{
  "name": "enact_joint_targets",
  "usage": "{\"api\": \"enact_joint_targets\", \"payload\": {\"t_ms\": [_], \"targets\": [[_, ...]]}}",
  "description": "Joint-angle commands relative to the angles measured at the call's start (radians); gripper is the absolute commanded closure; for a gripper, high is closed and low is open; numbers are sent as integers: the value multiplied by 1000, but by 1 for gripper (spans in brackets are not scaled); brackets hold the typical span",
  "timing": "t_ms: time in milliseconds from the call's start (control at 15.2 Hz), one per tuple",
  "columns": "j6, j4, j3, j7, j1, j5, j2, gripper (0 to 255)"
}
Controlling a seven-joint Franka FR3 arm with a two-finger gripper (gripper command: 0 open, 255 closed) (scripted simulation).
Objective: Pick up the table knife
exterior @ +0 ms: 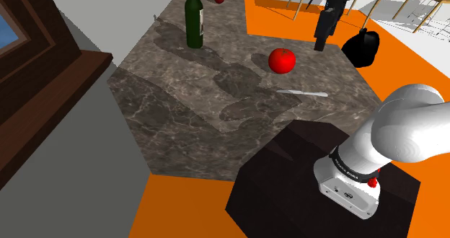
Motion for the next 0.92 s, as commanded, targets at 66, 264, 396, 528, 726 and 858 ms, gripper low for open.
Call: {"api": "enact_joint_targets", "payload": {"t_ms": [66,264,396,528,726,858], "targets": [[30,-39,-23,-38,4,-13,-20,0],[121,-148,-98,-151,14,-58,-69,0],[184,-213,-152,-227,16,-92,-90,0],[251,-271,-209,-303,14,-128,-102,0],[358,-344,-302,-418,7,-187,-97,0],[436,-382,-368,-495,2,-227,-76,0]]}}
